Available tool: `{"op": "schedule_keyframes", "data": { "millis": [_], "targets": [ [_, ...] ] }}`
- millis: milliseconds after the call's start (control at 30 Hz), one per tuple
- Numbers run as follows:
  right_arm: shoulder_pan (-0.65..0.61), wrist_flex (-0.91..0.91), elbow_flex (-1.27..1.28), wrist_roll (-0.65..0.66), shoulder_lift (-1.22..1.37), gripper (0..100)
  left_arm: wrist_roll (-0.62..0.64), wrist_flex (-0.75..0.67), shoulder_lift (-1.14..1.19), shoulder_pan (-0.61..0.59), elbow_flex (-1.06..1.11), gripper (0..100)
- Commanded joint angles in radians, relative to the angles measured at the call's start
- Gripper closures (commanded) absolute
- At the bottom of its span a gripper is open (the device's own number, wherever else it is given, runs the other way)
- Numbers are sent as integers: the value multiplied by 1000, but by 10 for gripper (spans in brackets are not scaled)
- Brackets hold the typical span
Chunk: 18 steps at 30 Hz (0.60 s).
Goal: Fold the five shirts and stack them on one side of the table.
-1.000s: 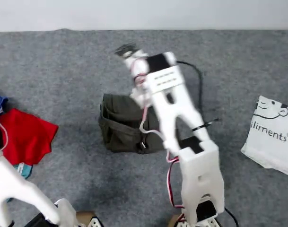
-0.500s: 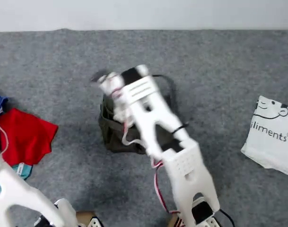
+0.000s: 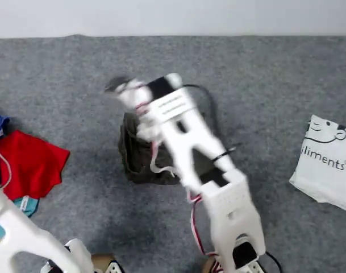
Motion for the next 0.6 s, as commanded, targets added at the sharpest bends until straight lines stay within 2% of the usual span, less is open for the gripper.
{"op": "schedule_keyframes", "data": {
  "millis": [0,167,367,567],
  "targets": [
    [131,38,-6,43,-15,989,0,18,-26,3,-2,993],
    [173,36,-6,44,93,989,41,18,-25,3,-2,993],
    [10,36,-11,40,177,989,48,18,-25,3,-1,992],
    [-171,38,-12,38,142,989,48,18,-25,3,-1,992]
  ]
}}
